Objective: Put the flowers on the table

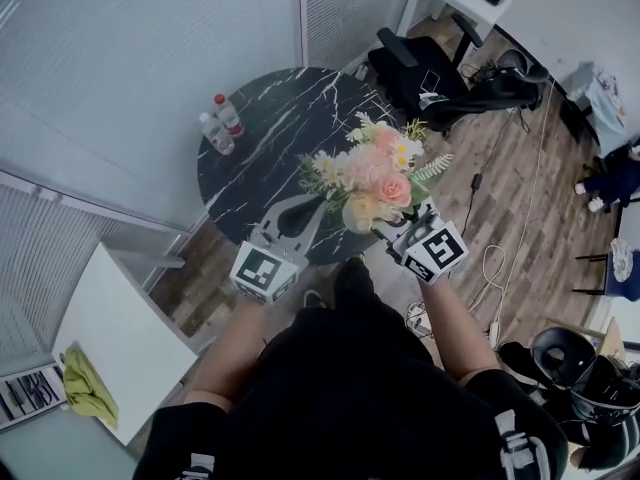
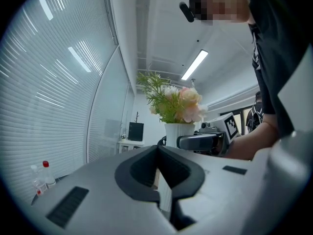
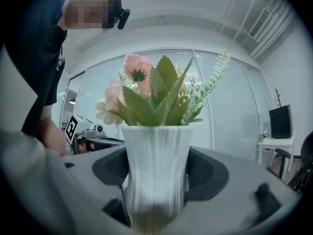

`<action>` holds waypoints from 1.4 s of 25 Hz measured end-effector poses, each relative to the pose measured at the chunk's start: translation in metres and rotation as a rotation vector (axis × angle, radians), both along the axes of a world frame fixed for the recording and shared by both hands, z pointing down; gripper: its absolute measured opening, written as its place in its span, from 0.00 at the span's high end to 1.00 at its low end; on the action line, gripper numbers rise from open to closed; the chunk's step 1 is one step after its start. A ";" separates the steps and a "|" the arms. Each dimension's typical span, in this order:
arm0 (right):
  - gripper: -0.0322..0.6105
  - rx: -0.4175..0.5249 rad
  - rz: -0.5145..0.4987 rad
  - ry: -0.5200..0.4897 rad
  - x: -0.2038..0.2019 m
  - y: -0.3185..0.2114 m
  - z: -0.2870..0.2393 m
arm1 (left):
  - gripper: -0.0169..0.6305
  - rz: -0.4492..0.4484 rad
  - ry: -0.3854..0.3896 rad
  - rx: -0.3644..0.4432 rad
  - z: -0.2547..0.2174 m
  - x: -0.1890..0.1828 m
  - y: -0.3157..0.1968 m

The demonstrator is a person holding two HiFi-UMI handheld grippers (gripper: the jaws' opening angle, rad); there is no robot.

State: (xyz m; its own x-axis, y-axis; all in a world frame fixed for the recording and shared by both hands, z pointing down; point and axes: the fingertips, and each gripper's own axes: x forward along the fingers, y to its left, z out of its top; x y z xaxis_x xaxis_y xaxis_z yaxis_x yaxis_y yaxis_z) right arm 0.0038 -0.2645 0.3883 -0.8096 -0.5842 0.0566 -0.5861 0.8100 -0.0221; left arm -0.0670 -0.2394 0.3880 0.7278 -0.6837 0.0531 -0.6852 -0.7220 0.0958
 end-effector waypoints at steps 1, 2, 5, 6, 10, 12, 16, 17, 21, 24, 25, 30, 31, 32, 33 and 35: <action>0.42 0.000 -0.005 -0.002 0.000 -0.009 0.000 | 0.95 -0.001 0.006 0.004 -0.001 0.000 -0.007; 0.42 -0.002 -0.011 -0.004 0.000 -0.017 0.000 | 0.95 -0.002 0.013 0.009 -0.001 0.001 -0.013; 0.42 -0.005 -0.032 -0.010 0.000 -0.038 0.001 | 0.95 -0.011 0.024 0.015 -0.003 0.005 -0.030; 0.42 -0.004 -0.037 -0.011 0.001 -0.045 0.001 | 0.95 -0.016 0.025 0.014 -0.003 0.006 -0.036; 0.42 0.005 -0.047 -0.024 0.002 -0.078 -0.002 | 0.95 -0.038 0.018 0.016 -0.005 0.010 -0.064; 0.42 0.005 -0.058 -0.030 0.001 -0.093 -0.001 | 0.95 -0.052 0.026 0.018 -0.004 0.010 -0.077; 0.42 0.005 -0.073 -0.030 0.001 -0.123 0.007 | 0.95 -0.088 0.033 0.027 0.002 0.011 -0.105; 0.42 0.005 -0.076 -0.031 0.001 -0.130 0.009 | 0.95 -0.096 0.031 0.030 0.004 0.011 -0.111; 0.42 -0.001 -0.096 -0.035 0.002 -0.156 0.020 | 0.95 -0.129 0.033 0.020 0.013 0.012 -0.137; 0.42 -0.011 -0.105 -0.036 0.001 -0.178 0.031 | 0.95 -0.152 0.023 -0.008 0.027 0.010 -0.158; 0.42 -0.013 -0.106 -0.037 0.000 -0.185 0.036 | 0.95 -0.156 0.015 -0.015 0.033 0.009 -0.164; 0.42 -0.017 -0.109 -0.042 -0.010 -0.216 0.067 | 0.95 -0.188 -0.016 -0.022 0.064 -0.001 -0.187; 0.42 -0.021 -0.111 -0.044 -0.011 -0.220 0.073 | 0.95 -0.199 -0.018 -0.027 0.071 -0.002 -0.191; 0.42 -0.026 -0.113 -0.045 -0.011 -0.224 0.079 | 0.95 -0.210 -0.020 -0.033 0.078 -0.003 -0.196; 0.42 -0.030 -0.114 -0.047 -0.012 -0.229 0.085 | 0.95 -0.220 -0.020 -0.038 0.084 -0.004 -0.201; 0.42 -0.030 -0.114 -0.050 -0.013 -0.240 0.096 | 0.95 -0.236 -0.012 -0.045 0.095 -0.006 -0.212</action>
State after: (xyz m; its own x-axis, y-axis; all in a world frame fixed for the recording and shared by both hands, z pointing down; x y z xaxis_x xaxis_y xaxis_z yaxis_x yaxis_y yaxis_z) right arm -0.0096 -0.5042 0.4839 -0.8731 -0.4867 0.0304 -0.4875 0.8699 -0.0749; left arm -0.0727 -0.4513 0.4833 0.5473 -0.8315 0.0956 -0.8358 -0.5369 0.1151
